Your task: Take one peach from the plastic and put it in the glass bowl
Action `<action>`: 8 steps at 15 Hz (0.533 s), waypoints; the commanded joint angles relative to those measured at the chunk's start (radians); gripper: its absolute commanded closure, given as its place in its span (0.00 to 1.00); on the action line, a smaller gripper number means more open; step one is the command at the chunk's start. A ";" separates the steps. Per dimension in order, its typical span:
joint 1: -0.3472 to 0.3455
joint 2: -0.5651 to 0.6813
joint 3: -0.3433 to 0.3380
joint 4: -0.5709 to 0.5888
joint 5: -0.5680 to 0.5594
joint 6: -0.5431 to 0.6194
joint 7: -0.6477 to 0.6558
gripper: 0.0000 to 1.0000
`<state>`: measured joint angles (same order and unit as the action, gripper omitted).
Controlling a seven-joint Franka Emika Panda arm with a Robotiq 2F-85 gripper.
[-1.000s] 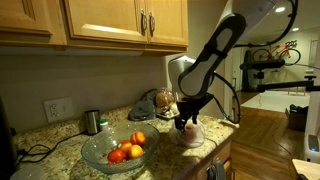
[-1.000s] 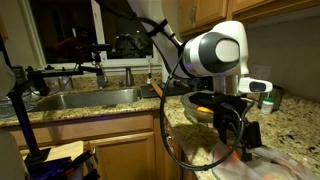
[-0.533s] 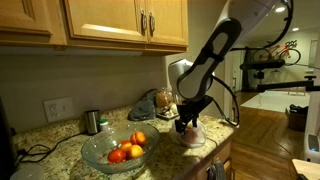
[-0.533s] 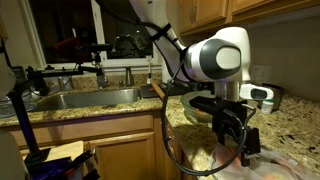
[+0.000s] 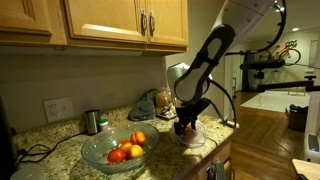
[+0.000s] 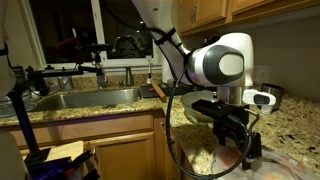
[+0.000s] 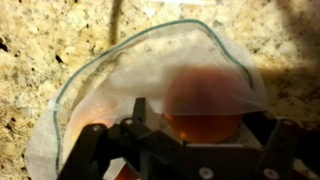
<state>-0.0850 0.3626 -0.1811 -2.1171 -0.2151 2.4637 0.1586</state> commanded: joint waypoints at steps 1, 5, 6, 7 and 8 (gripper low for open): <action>-0.018 0.009 0.005 0.019 0.027 -0.016 -0.039 0.26; -0.016 0.004 0.001 0.021 0.020 -0.017 -0.032 0.50; -0.016 0.001 0.000 0.020 0.019 -0.015 -0.029 0.51; -0.016 0.000 -0.001 0.019 0.018 -0.014 -0.029 0.52; -0.016 -0.002 -0.001 0.017 0.017 -0.013 -0.027 0.52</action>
<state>-0.0919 0.3728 -0.1812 -2.1022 -0.2110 2.4637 0.1548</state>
